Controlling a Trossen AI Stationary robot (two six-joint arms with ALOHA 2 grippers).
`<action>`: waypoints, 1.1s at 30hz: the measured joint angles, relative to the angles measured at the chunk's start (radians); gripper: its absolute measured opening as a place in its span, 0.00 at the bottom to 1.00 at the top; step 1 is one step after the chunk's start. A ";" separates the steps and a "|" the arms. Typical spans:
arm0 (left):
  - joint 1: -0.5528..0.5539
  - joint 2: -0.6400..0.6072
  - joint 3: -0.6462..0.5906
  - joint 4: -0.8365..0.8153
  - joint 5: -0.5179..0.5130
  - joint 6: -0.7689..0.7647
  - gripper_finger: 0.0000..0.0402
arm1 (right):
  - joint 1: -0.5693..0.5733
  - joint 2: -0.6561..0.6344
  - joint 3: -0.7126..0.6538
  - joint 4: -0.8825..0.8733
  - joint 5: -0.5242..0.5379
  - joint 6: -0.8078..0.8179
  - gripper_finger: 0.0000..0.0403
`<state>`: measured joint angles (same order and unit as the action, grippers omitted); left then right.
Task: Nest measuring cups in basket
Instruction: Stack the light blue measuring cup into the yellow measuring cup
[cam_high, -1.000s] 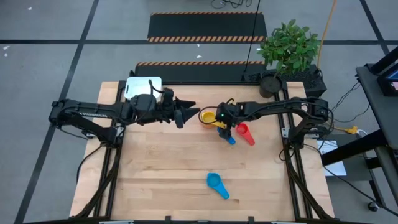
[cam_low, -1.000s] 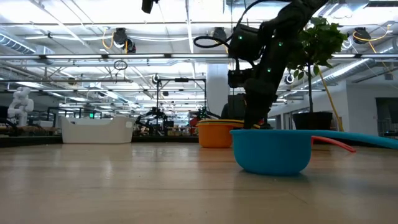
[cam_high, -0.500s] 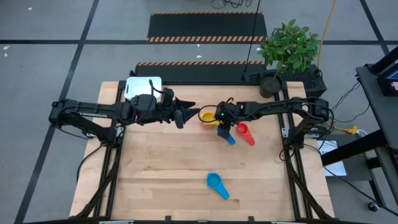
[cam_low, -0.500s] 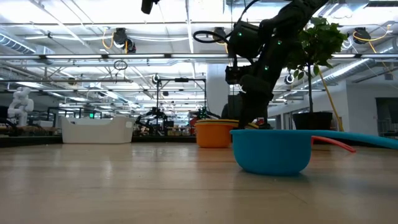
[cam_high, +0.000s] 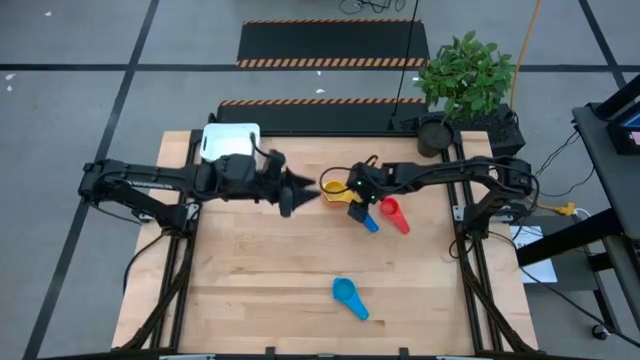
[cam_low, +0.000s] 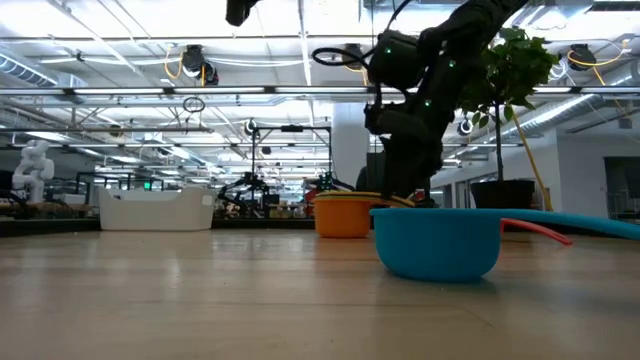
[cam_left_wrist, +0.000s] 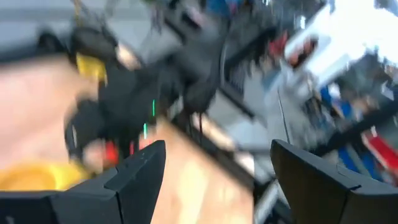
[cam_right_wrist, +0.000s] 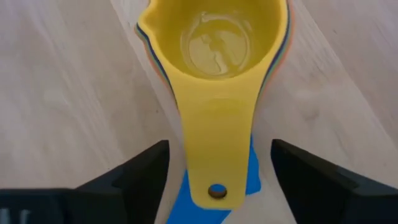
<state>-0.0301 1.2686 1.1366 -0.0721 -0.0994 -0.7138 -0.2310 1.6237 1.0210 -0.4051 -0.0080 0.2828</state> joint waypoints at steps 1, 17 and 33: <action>-0.007 0.000 0.000 -0.040 0.023 -0.006 0.73 | 0.003 -0.008 0.000 -0.008 -0.001 0.016 0.70; -0.148 0.000 0.000 -0.257 0.055 0.002 0.73 | 0.194 -0.229 0.000 -0.040 0.003 0.489 0.71; -0.189 0.000 0.000 -0.434 0.144 -0.002 0.73 | 0.533 -0.238 0.000 -0.017 -0.074 0.870 0.71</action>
<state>-0.2190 1.2690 1.1362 -0.5062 0.0449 -0.7156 0.3022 1.3861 1.0210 -0.4226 -0.0820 1.1525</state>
